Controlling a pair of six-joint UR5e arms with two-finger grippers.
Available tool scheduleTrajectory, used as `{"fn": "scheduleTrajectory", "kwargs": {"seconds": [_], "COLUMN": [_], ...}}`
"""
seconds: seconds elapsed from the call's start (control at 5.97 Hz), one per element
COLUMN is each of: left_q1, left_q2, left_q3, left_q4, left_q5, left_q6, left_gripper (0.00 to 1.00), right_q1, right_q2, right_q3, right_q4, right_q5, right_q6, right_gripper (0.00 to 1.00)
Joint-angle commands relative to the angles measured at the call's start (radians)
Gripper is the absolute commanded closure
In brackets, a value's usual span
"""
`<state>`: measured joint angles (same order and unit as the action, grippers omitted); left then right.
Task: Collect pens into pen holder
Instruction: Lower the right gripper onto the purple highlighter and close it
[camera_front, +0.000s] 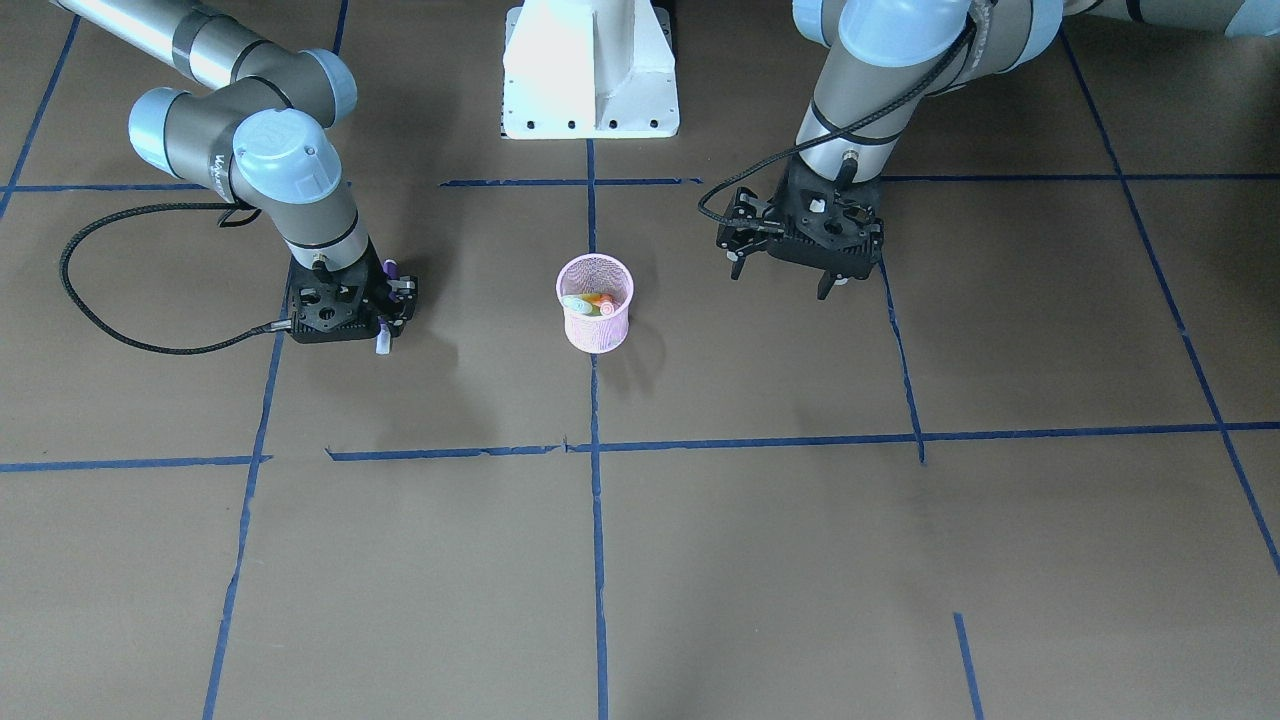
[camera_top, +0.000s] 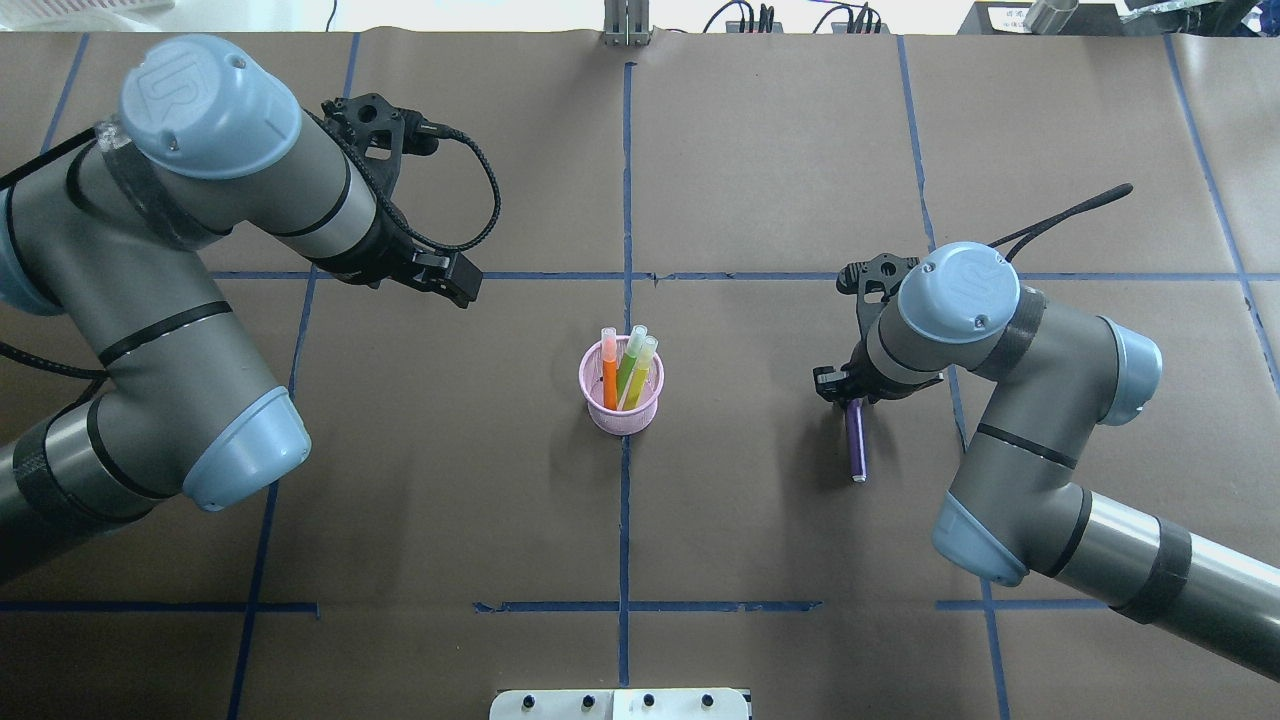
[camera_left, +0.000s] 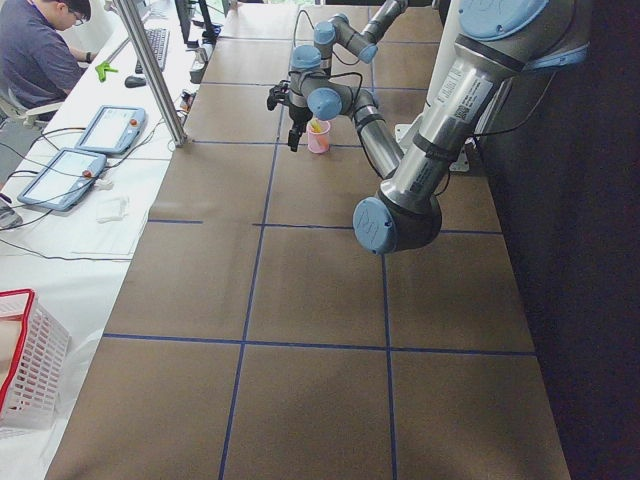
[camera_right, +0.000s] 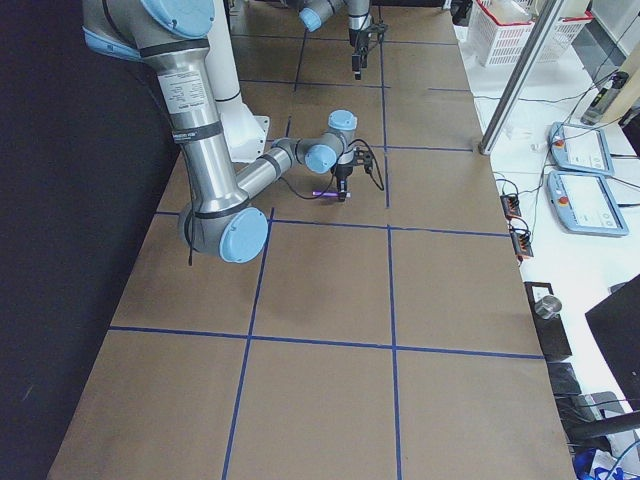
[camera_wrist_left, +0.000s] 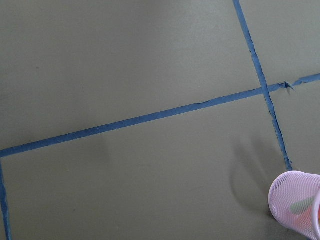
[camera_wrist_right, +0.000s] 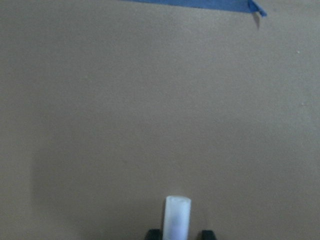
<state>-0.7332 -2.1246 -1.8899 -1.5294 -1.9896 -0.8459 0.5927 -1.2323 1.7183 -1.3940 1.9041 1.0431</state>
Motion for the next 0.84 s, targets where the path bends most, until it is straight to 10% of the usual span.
{"fn": "scheduleTrajectory", "kwargs": {"seconds": [0.0,0.67], "left_q1": [0.0,0.002], "left_q2": [0.0,0.002], "left_q3": [-0.006,0.003], "left_q4": [0.002,0.0], "left_q5": [0.0,0.0], "left_q6": [-0.001,-0.002], "left_gripper": [0.0,0.0], "right_q1": [-0.004,-0.002], "right_q2": [0.001,0.016], "right_q3": [0.004,0.198], "right_q4": [0.003,0.004], "right_q5": [0.018,-0.15], "right_q6": [-0.002,0.009], "right_gripper": [0.98,1.0]}}
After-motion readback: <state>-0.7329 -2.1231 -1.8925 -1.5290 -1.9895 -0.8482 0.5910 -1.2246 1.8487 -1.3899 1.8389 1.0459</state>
